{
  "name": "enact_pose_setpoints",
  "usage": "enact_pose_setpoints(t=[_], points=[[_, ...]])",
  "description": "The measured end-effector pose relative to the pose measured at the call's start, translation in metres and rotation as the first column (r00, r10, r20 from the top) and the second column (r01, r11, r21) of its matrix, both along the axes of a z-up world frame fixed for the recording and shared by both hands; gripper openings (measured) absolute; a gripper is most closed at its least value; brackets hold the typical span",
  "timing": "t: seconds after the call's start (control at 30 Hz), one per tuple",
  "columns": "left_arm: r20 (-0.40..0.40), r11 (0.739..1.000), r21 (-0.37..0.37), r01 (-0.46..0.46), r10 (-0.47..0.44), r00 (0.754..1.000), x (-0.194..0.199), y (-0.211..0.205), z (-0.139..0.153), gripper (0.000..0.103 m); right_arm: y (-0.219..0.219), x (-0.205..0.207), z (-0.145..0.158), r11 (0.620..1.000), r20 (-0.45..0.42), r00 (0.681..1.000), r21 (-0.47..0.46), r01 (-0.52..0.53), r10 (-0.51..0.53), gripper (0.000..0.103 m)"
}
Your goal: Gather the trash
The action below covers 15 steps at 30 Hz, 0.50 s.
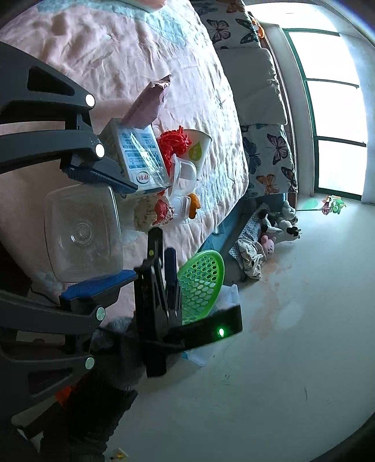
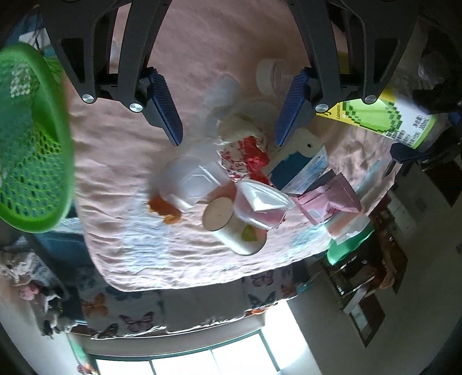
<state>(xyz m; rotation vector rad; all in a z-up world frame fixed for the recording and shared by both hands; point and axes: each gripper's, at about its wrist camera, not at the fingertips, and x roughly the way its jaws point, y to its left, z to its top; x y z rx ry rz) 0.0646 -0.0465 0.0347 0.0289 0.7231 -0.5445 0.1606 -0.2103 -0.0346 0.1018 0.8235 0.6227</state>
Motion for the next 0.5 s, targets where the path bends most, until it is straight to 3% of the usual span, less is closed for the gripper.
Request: enact_pose_setpoints(t=[0.2, 0.33, 0.5], points=[[-0.004, 1.0, -0.004, 0.001, -0.001, 1.0, -0.001, 0.003, -0.002, 0.053, 0.011, 0.013, -0.013, 0.999, -0.039, 0.998, 0.01, -0.048, 0.048, 0.059], [-0.006, 1.0, -0.008, 0.0, 0.0, 1.0, 0.001, 0.003, -0.002, 0.053, 0.012, 0.018, -0.018, 0.997, -0.071, 0.995, 0.036, -0.065, 0.067, 0.047], [-0.004, 1.0, 0.002, 0.007, -0.007, 1.0, 0.003, -0.003, 0.003, 0.053, 0.005, 0.006, -0.007, 0.998, -0.028, 0.998, 0.031, -0.05, 0.051, 0.044]])
